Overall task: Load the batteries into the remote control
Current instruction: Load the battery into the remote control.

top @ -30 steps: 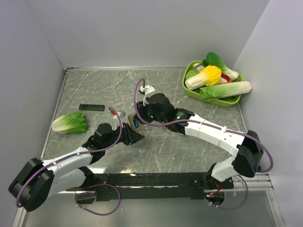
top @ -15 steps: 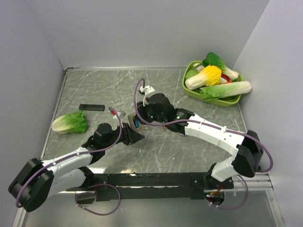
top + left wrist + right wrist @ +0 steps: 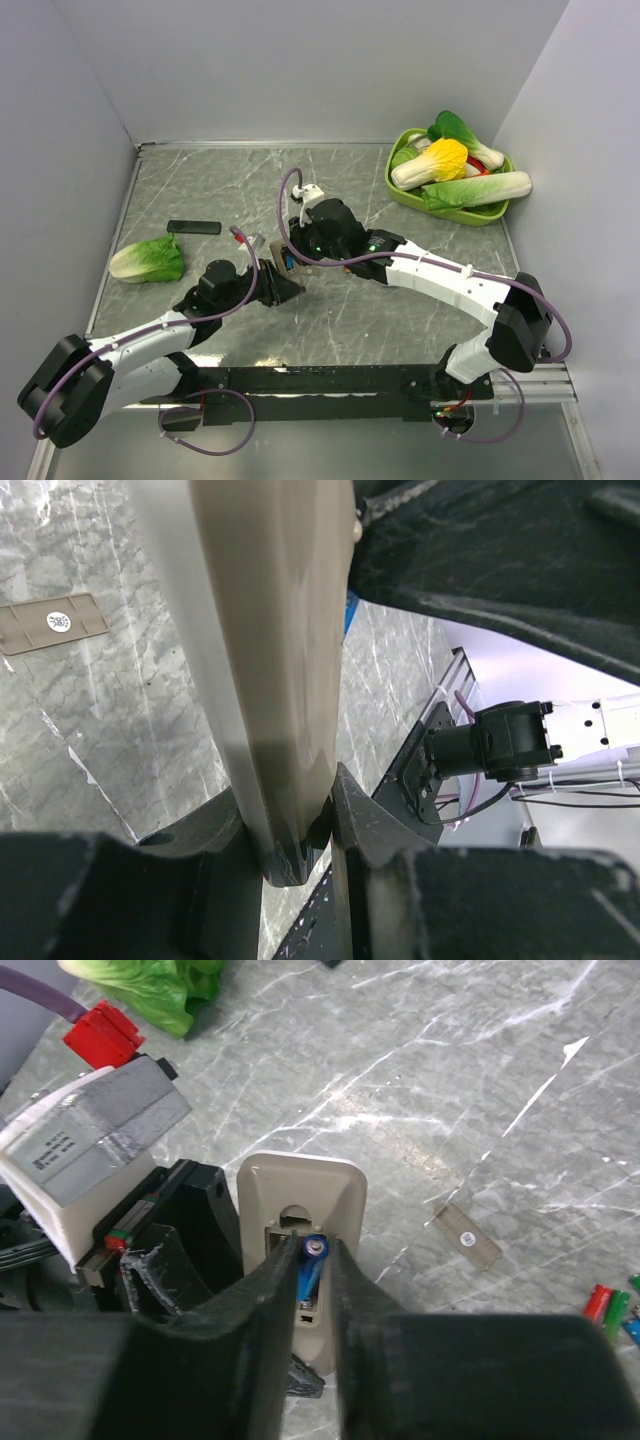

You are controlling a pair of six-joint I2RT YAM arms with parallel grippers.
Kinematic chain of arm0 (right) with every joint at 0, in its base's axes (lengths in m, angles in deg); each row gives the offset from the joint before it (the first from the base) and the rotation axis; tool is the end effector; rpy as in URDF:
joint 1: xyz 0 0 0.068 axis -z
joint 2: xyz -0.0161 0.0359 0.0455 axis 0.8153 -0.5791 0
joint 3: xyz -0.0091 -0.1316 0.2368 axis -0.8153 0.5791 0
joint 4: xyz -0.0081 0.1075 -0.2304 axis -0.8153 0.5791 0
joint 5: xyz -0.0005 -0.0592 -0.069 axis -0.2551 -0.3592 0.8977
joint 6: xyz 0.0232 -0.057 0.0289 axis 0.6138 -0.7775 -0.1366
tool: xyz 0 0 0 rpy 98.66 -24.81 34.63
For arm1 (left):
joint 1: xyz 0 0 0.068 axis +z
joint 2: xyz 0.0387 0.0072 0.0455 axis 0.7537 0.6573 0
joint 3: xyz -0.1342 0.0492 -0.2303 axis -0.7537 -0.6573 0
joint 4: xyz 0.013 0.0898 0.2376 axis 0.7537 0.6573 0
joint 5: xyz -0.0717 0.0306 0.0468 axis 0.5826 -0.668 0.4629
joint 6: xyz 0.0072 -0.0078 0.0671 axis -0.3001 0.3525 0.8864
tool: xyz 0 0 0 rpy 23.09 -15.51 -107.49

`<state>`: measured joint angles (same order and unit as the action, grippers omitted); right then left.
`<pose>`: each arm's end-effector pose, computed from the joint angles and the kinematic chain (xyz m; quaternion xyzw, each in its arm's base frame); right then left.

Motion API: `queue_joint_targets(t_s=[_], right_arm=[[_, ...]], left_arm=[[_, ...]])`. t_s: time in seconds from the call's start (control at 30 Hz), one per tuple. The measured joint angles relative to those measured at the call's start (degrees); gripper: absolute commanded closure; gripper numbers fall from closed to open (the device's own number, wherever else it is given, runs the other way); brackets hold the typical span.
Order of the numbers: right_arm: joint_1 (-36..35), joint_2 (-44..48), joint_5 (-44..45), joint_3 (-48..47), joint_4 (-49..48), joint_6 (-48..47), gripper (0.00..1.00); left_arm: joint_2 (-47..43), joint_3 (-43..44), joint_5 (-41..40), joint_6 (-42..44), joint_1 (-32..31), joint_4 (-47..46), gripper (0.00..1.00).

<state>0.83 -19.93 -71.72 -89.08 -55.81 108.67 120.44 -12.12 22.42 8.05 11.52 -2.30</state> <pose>0.2082 0.2842 0.3079 -0.2585 0.8215 0.2993 0.4109 0.1635 -0.1508 0.1938 0.0533 0.7739 -0.5235 0.3524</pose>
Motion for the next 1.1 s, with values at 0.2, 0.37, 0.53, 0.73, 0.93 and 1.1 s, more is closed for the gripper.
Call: queue_joint_targets(t_s=[0.2, 0.37, 0.53, 0.73, 0.93, 1.1], right_arm=[[-0.5, 0.0, 0.1, 0.0, -0.1, -1.4, 0.93], [-1.6, 0.1, 1.3, 0.0, -0.4, -4.7, 0.97], [-3.0, 0.1, 2.9, 0.0, -0.9, -7.6, 0.98], [-4.8, -0.2, 5.4, -0.5, -0.2, -10.6, 1.00], [-5.4, -0.8, 7.8, -1.2, 0.1, -10.9, 1.00], [-5.6, -0.9, 9.0, -1.8, 0.7, -10.4, 1.00]], left_arm=[[0.1, 0.0, 0.0, 0.0, 0.0, 0.4, 0.97], [0.1, 0.2, 0.1, 0.0, 0.0, 0.8, 0.97], [0.1, 0.5, 0.1, 0.1, 0.0, 1.1, 0.97], [0.0, 0.5, 0.0, 0.7, 0.0, 1.9, 0.98], [-1.9, 0.5, -1.0, 1.1, 0.0, 3.5, 0.98], [-2.3, 0.5, -1.6, 1.1, 0.0, 3.8, 0.98]])
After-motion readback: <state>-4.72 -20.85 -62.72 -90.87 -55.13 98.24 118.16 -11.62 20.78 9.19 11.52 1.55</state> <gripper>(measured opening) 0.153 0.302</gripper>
